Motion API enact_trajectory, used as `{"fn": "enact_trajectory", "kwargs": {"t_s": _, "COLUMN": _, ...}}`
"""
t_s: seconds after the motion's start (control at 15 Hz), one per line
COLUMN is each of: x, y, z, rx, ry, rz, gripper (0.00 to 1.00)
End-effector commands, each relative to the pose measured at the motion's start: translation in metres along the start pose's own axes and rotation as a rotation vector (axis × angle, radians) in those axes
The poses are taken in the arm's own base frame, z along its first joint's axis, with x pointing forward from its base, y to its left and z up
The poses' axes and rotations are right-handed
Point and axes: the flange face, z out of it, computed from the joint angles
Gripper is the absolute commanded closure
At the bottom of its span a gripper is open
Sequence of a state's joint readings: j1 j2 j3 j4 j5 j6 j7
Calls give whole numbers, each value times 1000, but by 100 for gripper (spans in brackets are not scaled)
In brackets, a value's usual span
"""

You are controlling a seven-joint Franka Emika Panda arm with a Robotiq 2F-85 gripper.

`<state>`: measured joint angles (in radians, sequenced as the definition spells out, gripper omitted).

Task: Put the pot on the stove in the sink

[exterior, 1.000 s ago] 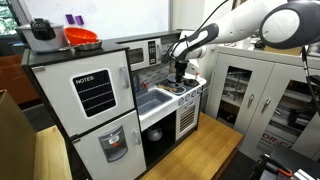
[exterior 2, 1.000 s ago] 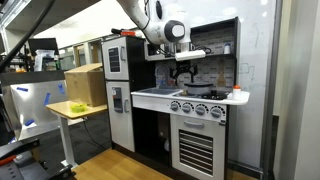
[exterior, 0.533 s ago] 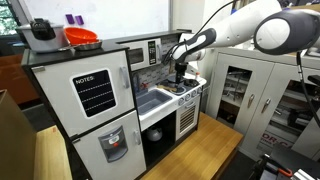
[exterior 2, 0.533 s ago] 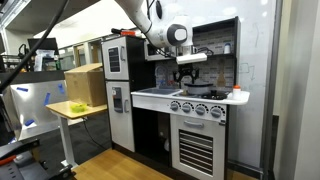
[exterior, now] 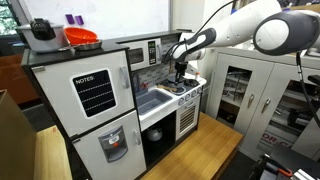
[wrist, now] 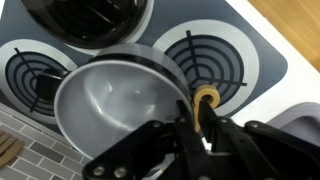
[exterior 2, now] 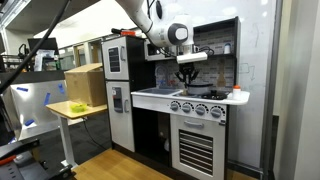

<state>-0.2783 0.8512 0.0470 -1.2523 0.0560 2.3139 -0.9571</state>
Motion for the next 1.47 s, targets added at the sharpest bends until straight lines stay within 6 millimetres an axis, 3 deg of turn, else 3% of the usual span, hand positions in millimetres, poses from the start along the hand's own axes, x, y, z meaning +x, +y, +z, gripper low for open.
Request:
{"fn": "enact_trajectory", "kwargs": {"t_s": 0.0, "x": 3, "y": 2, "z": -8, "rx": -8, "ry": -5, "rz": 13, "gripper": 100}}
{"fn": "enact_trajectory", "kwargs": {"t_s": 0.27, "x": 5, "y": -2, "z": -30, "rx": 18, "ry": -9, "rz": 9, "gripper": 99}}
{"fn": "enact_trajectory", "kwargs": {"t_s": 0.47, "x": 12, "y": -11, "z": -61, "rx": 26, "ry": -12, "rz": -5, "gripper": 99}}
{"fn": "enact_trajectory", "kwargs": {"t_s": 0.73, "x": 21, "y": -48, "z": -86, "rx": 177, "ry": -27, "rz": -62, "gripper": 99}}
{"fn": "enact_trajectory", "kwargs": {"t_s": 1.07, "x": 30, "y": -102, "z": -89, "rx": 338, "ry": 15, "rz": -151, "gripper": 99}}
{"fn": "enact_trajectory", "kwargs": {"t_s": 1.4, "x": 36, "y": -134, "z": -77, "rx": 342, "ry": 94, "rz": -194, "gripper": 99}}
